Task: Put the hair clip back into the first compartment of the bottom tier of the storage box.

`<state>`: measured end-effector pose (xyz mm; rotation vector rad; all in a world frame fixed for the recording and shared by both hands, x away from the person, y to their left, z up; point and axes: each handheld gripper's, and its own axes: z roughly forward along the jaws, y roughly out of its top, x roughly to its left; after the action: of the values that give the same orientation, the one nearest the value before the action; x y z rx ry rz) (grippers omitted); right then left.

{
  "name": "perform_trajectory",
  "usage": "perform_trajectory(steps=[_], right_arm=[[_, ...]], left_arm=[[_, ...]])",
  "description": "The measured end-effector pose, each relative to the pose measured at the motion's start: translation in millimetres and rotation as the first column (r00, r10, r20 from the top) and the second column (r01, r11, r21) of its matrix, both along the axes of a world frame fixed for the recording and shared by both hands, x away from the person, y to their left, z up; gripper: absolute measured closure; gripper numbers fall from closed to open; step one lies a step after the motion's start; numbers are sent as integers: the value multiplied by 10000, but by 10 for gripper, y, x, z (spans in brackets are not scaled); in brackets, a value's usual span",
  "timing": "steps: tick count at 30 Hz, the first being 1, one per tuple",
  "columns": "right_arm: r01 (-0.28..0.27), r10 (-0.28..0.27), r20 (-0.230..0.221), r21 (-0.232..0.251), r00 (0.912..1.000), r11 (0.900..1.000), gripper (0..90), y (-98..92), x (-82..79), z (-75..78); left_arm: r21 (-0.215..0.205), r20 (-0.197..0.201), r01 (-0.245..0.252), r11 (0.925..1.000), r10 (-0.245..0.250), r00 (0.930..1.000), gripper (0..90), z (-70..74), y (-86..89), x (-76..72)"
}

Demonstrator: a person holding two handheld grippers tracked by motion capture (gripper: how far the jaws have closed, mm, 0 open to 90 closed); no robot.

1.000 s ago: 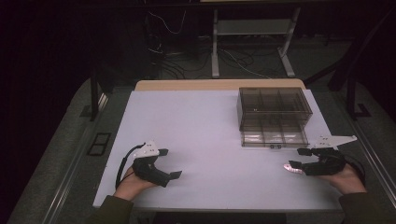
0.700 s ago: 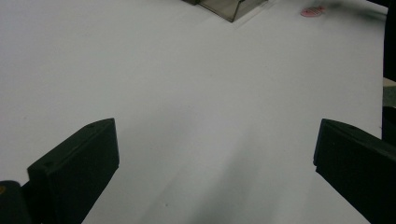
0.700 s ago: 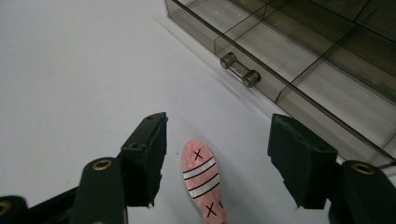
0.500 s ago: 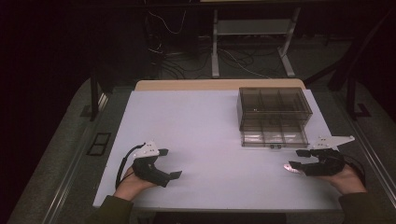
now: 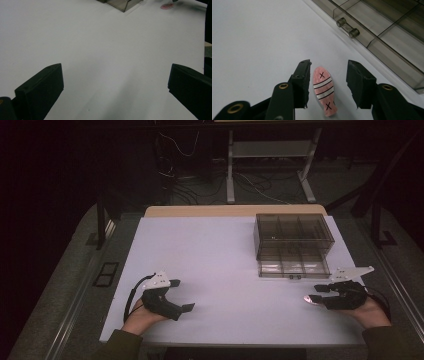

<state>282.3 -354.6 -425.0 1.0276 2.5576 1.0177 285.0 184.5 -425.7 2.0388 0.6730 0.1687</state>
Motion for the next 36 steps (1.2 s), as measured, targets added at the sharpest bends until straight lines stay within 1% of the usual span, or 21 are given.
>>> perform_trajectory(steps=[4,8,9,12,19,24,28,31,33,36], right_arm=[[-121,119,-123,-190,9999,9997,558,-2,10,-36],[-169,163,-224,-239,9996,9996,565,4,16,-58],[-265,257,-272,-294,9993,9992,570,13,19,-69],[-331,319,-334,-354,9989,9988,571,26,24,-87],[-497,481,-356,-455,9982,9977,583,37,37,-112],[-645,621,-392,-626,9973,9960,584,47,50,-137],[-716,691,-403,-643,9968,9954,588,61,47,-141],[-819,785,-438,-816,9959,9933,599,70,55,-159],[-833,803,-394,-838,9960,9930,603,71,56,-162],[-814,779,-448,-817,9960,9933,620,63,62,-160]], left_arm=[[9,-2,6,10000,-6,10000,0,0,-3,-1],[16,4,21,10000,-21,10000,0,-1,-4,0],[16,11,25,10000,-25,10000,0,0,-3,0],[3,3,21,10000,-21,10000,0,-1,-2,1],[8,2,53,10000,-53,10000,0,-4,-9,1],[-28,-18,46,10000,-46,10000,0,-7,-13,2],[-31,-32,49,10000,-49,10000,0,-5,-10,3],[-44,-33,52,10000,-52,10000,0,-6,-12,2],[-40,-35,51,10000,-51,10000,0,-6,-12,2],[-39,-38,50,10000,-50,10000,0,-4,-10,2]])
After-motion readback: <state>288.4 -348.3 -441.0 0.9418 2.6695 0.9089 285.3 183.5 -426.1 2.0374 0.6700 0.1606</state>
